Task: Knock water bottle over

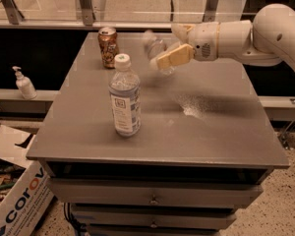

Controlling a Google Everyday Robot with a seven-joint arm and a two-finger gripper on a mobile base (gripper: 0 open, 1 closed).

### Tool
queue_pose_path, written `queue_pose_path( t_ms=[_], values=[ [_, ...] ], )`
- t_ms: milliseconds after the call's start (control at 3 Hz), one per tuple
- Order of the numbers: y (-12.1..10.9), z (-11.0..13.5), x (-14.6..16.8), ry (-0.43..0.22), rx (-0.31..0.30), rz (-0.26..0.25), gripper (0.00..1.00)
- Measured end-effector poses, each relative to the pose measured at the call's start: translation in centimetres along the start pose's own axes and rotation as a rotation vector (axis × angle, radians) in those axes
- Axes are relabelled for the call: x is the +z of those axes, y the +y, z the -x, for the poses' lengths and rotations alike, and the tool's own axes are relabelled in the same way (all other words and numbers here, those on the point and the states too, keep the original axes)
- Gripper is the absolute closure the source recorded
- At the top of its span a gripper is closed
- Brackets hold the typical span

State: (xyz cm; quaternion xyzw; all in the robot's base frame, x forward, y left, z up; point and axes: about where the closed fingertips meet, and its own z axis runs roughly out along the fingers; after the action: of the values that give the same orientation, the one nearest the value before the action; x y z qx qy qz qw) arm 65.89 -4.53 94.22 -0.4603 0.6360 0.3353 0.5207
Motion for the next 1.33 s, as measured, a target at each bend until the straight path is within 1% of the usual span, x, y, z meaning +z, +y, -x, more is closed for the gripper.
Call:
queue_pose_path(
  t_ms=[333,667,1333],
  values=[
    [3.5,0.1,-1.4,-0.026,0.000,0.039,0.00],
    [3.6,-0.1,-1.6,-0.026,0.002,0.037,0.00],
    [1.4,-3.1,-3.9,0.014,0.016,-0.019,0.00]
  ],
)
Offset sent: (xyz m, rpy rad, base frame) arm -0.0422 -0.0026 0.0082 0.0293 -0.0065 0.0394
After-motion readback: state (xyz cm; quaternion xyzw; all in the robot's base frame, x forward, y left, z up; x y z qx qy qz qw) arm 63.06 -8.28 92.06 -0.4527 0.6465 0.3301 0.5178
